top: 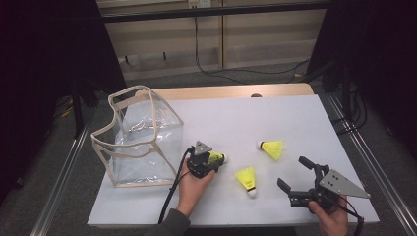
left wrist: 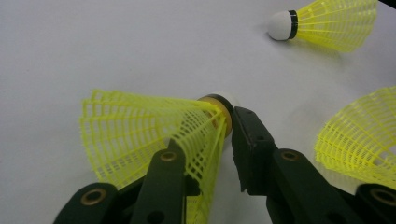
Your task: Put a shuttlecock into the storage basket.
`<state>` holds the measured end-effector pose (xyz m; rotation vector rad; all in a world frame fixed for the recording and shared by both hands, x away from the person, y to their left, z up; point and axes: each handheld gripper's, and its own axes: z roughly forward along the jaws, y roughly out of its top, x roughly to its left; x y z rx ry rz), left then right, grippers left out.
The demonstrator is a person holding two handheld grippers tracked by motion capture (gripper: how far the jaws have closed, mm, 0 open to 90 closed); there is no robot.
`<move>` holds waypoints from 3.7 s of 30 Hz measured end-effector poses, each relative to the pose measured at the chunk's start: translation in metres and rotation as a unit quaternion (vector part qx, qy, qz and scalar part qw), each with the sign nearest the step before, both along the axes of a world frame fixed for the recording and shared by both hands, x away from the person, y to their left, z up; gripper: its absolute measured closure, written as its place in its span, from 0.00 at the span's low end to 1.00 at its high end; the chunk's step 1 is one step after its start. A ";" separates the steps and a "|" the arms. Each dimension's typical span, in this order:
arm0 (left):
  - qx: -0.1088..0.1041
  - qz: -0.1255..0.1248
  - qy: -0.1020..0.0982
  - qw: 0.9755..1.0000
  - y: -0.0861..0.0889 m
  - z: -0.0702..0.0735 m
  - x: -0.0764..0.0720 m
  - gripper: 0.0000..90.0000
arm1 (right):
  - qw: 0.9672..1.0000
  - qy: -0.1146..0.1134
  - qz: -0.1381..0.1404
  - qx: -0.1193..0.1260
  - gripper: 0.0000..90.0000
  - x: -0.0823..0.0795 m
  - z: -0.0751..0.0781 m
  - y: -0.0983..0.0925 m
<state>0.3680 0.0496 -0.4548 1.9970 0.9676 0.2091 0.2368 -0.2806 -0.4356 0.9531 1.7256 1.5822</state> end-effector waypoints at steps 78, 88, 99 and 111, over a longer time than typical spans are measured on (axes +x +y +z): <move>-0.019 -0.021 0.013 1.000 -0.003 0.067 -0.001 0.91 | 1.000 -0.003 0.003 0.004 0.01 0.000 0.001 -0.002; -0.014 -0.017 0.005 1.000 -0.001 0.079 -0.001 0.91 | 1.000 -0.002 0.003 0.005 0.01 0.000 0.001 -0.002; -0.012 -0.016 0.005 1.000 0.003 0.090 0.001 0.91 | 1.000 -0.004 0.004 0.004 0.01 0.001 0.001 -0.003; -0.005 -0.013 0.001 1.000 0.009 0.103 0.001 0.91 | 1.000 0.000 0.003 0.003 0.01 0.001 0.000 -0.003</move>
